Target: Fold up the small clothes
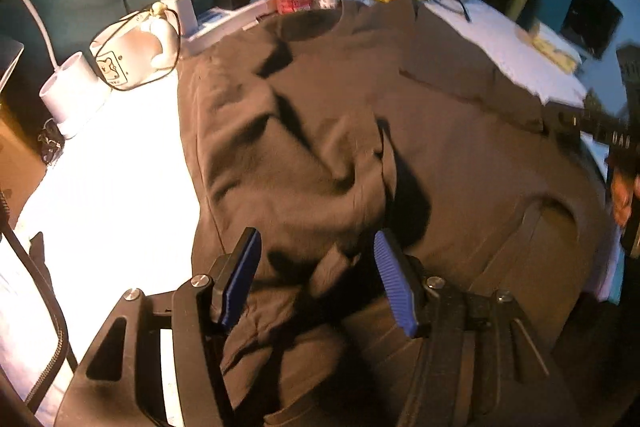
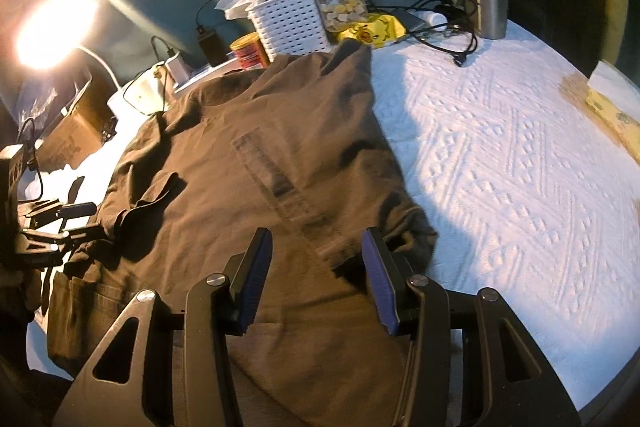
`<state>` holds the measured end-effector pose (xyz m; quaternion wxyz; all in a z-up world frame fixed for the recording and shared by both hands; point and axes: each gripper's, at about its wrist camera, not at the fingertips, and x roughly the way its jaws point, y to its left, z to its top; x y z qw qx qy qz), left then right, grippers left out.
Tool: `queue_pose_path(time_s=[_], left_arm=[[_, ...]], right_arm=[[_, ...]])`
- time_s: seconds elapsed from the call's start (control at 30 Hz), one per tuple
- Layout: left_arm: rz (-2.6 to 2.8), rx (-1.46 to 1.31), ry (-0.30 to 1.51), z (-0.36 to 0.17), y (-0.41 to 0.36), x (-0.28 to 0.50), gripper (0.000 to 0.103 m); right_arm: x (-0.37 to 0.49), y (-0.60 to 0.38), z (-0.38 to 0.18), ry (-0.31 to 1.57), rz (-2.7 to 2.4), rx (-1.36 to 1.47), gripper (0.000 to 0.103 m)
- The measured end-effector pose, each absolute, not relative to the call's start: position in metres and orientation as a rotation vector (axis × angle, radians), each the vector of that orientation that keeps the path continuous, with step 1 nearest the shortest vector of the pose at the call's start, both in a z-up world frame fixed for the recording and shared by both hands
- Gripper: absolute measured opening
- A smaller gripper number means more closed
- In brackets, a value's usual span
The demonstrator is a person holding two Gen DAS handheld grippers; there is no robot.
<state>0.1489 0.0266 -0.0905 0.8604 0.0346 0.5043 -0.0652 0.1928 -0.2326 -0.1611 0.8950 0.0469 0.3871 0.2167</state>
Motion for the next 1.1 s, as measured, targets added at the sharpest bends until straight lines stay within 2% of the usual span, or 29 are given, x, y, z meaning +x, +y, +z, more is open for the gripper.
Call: queue_pose_path(time_s=[0.4, 0.43, 0.47, 0.53, 0.77, 0.93, 1.1], left_arm=[[-0.255, 0.137, 1.07, -0.112, 0.005, 0.126, 0.058], [-0.25, 0.145, 1.065, -0.112, 0.004, 0.125, 0.053], [-0.248, 0.145, 1.064, -0.113, 0.004, 0.126, 0.044], [-0.255, 0.132, 1.071, -0.116, 0.004, 0.126, 0.038], [-0.312, 0.117, 1.097, -0.102, 0.003, 0.122, 0.038], [-0.298, 0.085, 1.01, -0.069, 0.007, 0.141, 0.038], [-0.189, 0.11, 0.979, -0.062, 0.024, 0.171, 0.038]], right_arm=[[0.18, -0.217, -0.158, 0.801, 0.461, 0.063, 0.05], [0.179, -0.216, -0.158, 0.801, 0.462, 0.061, 0.05], [0.179, -0.216, -0.158, 0.801, 0.463, 0.059, 0.05], [0.178, -0.215, -0.157, 0.799, 0.466, 0.057, 0.05], [0.179, -0.219, -0.157, 0.795, 0.465, 0.067, 0.05], [0.184, -0.224, -0.157, 0.792, 0.469, 0.08, 0.05], [0.192, -0.225, -0.158, 0.797, 0.476, 0.082, 0.05]])
